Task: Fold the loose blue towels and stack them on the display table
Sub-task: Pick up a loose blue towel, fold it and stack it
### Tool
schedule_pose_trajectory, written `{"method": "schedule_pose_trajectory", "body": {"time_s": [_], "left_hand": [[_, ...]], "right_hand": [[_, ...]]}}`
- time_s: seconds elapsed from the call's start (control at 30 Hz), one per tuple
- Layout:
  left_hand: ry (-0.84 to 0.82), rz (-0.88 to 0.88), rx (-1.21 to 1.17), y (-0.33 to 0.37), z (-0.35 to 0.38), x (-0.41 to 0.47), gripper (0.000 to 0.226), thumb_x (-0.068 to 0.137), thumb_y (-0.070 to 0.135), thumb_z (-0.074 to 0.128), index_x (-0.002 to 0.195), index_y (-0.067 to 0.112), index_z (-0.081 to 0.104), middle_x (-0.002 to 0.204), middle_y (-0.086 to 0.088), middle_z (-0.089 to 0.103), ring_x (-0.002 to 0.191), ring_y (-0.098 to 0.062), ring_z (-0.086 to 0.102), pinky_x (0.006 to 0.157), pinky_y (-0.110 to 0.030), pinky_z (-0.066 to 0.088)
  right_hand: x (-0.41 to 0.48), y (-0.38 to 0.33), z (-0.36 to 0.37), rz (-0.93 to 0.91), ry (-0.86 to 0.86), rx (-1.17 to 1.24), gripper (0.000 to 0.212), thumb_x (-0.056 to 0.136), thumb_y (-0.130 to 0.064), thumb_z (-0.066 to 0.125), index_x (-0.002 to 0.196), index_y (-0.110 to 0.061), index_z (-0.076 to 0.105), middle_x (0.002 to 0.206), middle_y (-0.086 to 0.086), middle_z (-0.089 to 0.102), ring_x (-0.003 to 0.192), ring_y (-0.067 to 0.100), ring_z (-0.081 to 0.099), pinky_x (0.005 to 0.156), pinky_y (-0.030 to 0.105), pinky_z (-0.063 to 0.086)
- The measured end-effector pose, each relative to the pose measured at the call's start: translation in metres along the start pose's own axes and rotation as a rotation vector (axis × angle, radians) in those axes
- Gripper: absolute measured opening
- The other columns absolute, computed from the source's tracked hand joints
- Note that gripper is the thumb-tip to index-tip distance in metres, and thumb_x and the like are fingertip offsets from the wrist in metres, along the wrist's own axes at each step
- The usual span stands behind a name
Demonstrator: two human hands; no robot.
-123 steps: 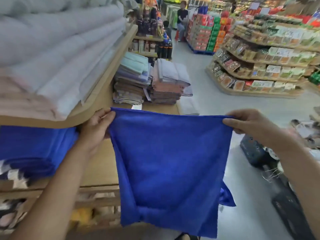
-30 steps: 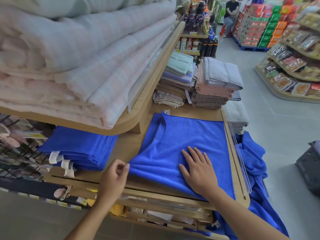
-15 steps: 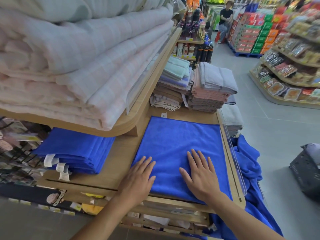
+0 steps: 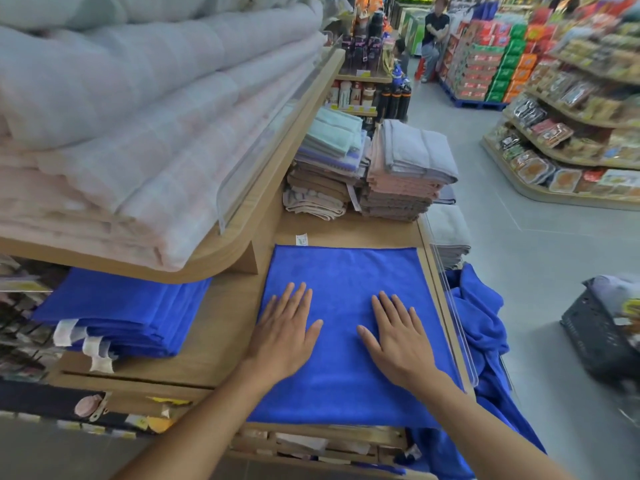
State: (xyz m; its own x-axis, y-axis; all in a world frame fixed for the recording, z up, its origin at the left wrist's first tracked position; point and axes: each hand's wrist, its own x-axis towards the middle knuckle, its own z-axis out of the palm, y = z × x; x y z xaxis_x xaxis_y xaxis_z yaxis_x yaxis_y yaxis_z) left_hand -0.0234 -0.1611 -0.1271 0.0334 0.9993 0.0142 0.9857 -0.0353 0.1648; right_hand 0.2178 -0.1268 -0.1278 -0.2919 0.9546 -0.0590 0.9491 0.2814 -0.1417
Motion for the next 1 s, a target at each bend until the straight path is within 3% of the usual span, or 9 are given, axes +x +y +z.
{"method": "schedule_pose_trajectory", "body": {"time_s": [0.2,0.37,0.53,0.63,0.73,0.83,0.9,1.0], "left_hand": [[-0.05,-0.004,0.046,-0.028,0.019,-0.005,0.072,0.103,0.058,0.021,0.163,0.023,0.003,0.17,0.01,-0.005,0.155,-0.008,-0.011,0.126,-0.036,-0.009],[-0.012,0.044,-0.004,-0.02,0.006,0.022,0.072,0.104,0.052,0.027,0.163,0.017,0.005,0.17,0.005,-0.003,0.156,-0.011,-0.011,0.126,-0.035,-0.008],[-0.055,0.059,-0.012,-0.015,-0.011,0.095,0.062,0.109,0.035,0.028,0.163,0.014,0.005,0.171,0.001,-0.001,0.157,-0.016,-0.006,0.127,-0.035,0.003],[-0.076,0.059,0.116,-0.022,-0.022,0.131,0.065,0.103,0.007,0.035,0.162,0.008,0.008,0.17,-0.008,0.007,0.157,-0.024,0.004,0.126,-0.037,0.013],[-0.081,-0.022,0.183,-0.03,-0.04,0.159,0.069,0.095,-0.006,0.04,0.159,0.007,0.019,0.161,-0.015,0.03,0.151,-0.031,0.026,0.12,-0.042,0.03],[-0.177,-0.091,0.227,-0.038,-0.053,0.176,0.052,0.094,-0.002,0.048,0.143,0.014,0.047,0.134,-0.013,0.059,0.123,-0.034,0.058,0.099,-0.046,0.051],[-0.212,-0.107,0.255,-0.039,-0.059,0.182,0.039,0.095,0.003,0.049,0.13,0.016,0.061,0.127,-0.011,0.064,0.115,-0.034,0.064,0.093,-0.045,0.055],[-0.209,-0.147,0.351,-0.031,-0.065,0.19,0.033,0.095,0.006,0.051,0.123,0.016,0.066,0.124,-0.009,0.066,0.113,-0.03,0.064,0.086,-0.039,0.053]], "right_hand": [[-0.016,0.014,0.011,0.017,-0.02,-0.022,0.09,0.09,-0.077,-0.003,0.165,-0.026,0.0,0.171,-0.011,-0.006,0.156,0.01,-0.015,0.128,0.039,-0.006],[0.017,0.017,-0.009,0.028,-0.04,0.113,0.082,0.098,-0.071,0.017,0.165,-0.025,0.007,0.172,-0.009,0.001,0.158,0.014,-0.007,0.129,0.039,-0.001],[0.091,0.033,-0.036,-0.006,0.08,0.087,0.059,0.109,-0.037,0.035,0.161,-0.012,0.024,0.168,0.007,0.024,0.156,0.026,0.017,0.126,0.039,0.015],[0.126,0.054,-0.049,-0.01,0.088,-0.048,0.061,0.096,-0.007,0.047,0.155,-0.008,0.033,0.158,0.01,0.04,0.148,0.028,0.031,0.12,0.036,0.027],[0.15,0.074,-0.061,-0.006,-0.013,-0.202,0.063,0.089,-0.002,0.046,0.15,-0.015,0.037,0.144,0.006,0.054,0.137,0.027,0.046,0.111,0.038,0.035],[0.169,0.088,-0.069,-0.044,-0.083,-0.313,0.05,0.092,-0.005,0.045,0.14,-0.02,0.049,0.131,0.005,0.061,0.122,0.027,0.059,0.101,0.039,0.041],[0.18,0.093,-0.073,-0.072,-0.078,-0.349,0.044,0.093,-0.006,0.047,0.133,-0.022,0.056,0.126,0.004,0.062,0.117,0.026,0.061,0.097,0.038,0.042],[0.19,0.096,-0.077,-0.093,-0.105,-0.367,0.037,0.093,-0.008,0.048,0.124,-0.024,0.062,0.121,0.003,0.065,0.113,0.026,0.062,0.093,0.037,0.041]]}}
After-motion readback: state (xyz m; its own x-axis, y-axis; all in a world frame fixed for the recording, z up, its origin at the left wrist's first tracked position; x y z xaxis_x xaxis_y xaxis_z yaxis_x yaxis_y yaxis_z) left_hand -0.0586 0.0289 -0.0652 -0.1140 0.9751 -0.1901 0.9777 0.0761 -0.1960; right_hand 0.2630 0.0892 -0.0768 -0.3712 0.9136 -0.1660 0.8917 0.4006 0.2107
